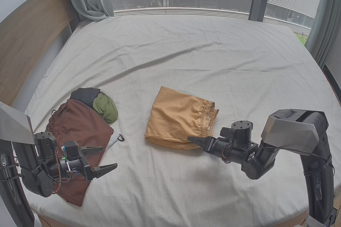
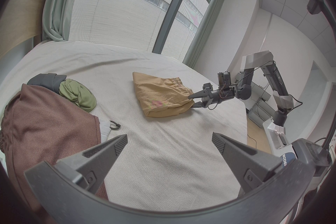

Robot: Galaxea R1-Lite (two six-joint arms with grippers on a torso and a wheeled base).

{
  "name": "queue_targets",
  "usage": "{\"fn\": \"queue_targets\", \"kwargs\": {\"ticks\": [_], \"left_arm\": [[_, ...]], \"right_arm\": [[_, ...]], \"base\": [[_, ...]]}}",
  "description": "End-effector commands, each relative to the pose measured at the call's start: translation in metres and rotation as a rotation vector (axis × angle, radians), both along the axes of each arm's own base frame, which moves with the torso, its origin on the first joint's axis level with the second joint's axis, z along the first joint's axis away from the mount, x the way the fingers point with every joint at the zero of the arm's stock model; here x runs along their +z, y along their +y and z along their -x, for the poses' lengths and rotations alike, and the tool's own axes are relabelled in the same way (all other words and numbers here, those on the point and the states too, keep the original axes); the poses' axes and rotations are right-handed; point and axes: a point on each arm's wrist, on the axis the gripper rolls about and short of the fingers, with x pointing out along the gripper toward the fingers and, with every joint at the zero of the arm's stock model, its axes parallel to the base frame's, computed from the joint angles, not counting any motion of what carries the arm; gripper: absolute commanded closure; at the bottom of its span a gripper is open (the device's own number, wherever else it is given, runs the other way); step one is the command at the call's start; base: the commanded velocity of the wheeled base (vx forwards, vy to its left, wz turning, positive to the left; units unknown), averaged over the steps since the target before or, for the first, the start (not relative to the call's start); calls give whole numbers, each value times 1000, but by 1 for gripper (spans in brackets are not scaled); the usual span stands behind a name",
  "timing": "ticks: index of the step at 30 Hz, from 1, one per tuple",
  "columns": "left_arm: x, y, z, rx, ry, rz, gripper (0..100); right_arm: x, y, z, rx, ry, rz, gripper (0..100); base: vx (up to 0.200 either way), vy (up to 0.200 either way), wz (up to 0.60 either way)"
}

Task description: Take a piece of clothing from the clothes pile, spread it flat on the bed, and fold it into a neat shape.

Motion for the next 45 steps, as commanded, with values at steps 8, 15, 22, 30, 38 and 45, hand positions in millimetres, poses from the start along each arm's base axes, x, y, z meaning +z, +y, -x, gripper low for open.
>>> {"fn": "queue_targets", "kwargs": {"ticks": [8,15,22,30,38,45], "left_arm": [[0,1,0,1,1,0,0],[-1,0,-1,0,4,1,0],[-2,1,-1,3,6,1,0],[-2,1,-1,3,6,1,0],[-2,1,-1,3,7,1,0],[-2,1,-1,2,5,2,0]], "right_arm": [[55,31,44,177,-61,-58,0],[85,20,3,102,-191,-148,0],[48,3,-32,25,-166,-127,0],[15,-4,-45,-7,-126,-101,0],[-7,-5,-44,-26,-111,-59,0],[2,-5,-45,-32,-137,-70,0]], "base": [[0,0,0],[0,0,0],[0,0,0],[0,0,0],[0,0,0],[0,0,0]]}}
